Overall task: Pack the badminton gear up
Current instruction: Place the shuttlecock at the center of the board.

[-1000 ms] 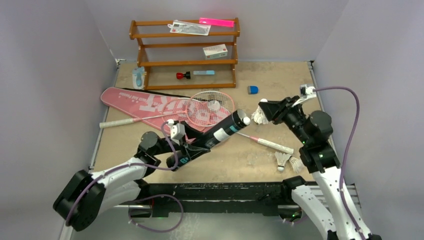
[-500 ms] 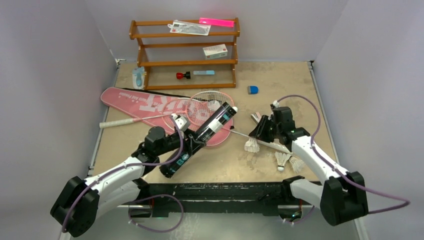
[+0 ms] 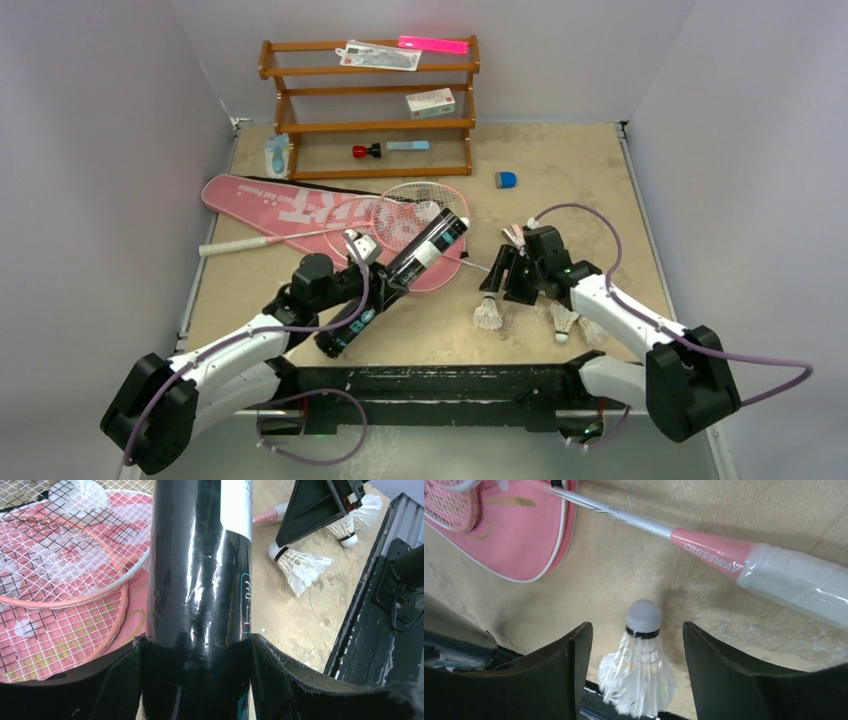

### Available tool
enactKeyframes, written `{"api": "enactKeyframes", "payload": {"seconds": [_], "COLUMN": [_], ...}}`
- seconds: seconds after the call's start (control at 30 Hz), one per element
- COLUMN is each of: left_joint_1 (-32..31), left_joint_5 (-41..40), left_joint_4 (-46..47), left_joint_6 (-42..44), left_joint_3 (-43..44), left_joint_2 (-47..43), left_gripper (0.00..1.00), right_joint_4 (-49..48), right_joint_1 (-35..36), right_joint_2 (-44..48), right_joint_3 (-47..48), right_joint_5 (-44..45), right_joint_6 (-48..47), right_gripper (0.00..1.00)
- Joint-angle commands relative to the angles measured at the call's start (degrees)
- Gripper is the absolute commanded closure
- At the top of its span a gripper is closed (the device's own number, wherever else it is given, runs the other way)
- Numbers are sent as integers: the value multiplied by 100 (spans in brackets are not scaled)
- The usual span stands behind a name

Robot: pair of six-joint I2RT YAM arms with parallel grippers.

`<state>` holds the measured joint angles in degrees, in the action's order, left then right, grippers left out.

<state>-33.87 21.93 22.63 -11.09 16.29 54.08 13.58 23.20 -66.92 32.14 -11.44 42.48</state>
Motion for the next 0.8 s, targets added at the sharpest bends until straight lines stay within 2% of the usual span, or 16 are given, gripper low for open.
{"api": "enactKeyframes", "payload": {"seconds": [0.0, 0.17, 0.27, 0.43, 0.67, 0.77], "left_joint_1": [21, 21, 25, 23, 23, 21], "left_joint_5": [146, 241, 288, 379, 470, 399], "left_joint_4": [235, 97, 60, 54, -3, 3], "left_joint_6": [150, 191, 195, 187, 163, 152], "left_joint_3": [235, 317, 313, 298, 326, 310], "left_joint_2": [30, 10, -12, -40, -108, -145], "left_gripper": [47, 47, 47, 47, 47, 47], "right_joint_4": [370, 1323, 1871, 2809, 3248, 3584], "right_joint_1": [1, 0, 3, 5, 1, 5], "right_joint_2": [305, 370, 143, -721, -1823, -2307], "right_joint_3": [301, 952, 1296, 2037, 2732, 3103], "right_joint_5": [245, 323, 239, 500, -106, 25], "right_joint_6": [-278, -1210, -1466, -1348, -1444, -1378], "right_gripper": [30, 31, 35, 31, 31, 32]}}
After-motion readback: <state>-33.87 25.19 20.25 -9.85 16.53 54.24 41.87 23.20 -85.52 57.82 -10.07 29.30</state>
